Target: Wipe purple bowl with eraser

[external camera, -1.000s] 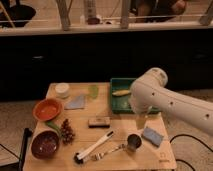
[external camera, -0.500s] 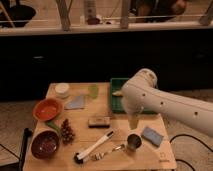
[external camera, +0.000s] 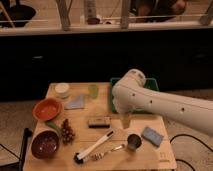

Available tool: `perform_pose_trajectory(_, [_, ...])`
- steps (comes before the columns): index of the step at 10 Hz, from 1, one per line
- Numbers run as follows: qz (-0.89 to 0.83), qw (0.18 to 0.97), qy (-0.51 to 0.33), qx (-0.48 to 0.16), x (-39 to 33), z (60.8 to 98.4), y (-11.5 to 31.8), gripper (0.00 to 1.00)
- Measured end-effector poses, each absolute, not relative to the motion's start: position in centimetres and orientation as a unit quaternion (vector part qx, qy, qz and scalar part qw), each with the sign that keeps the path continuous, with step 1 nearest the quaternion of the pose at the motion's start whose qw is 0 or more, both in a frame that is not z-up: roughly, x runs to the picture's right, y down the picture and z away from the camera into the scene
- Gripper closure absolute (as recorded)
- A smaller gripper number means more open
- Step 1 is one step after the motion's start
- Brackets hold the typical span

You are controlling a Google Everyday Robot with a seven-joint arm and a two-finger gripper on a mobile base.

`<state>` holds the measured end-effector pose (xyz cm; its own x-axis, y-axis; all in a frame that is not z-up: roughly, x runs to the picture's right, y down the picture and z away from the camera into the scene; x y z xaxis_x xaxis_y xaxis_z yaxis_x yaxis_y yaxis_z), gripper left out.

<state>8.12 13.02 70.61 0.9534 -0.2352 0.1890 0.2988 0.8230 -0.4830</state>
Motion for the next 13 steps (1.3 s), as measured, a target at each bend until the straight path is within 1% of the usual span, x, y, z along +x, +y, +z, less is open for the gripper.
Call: perform_pose_trajectory(13, [-0.205, 0.935, -0.116, -0.264, 1.8, 74.6, 14.4, 0.20])
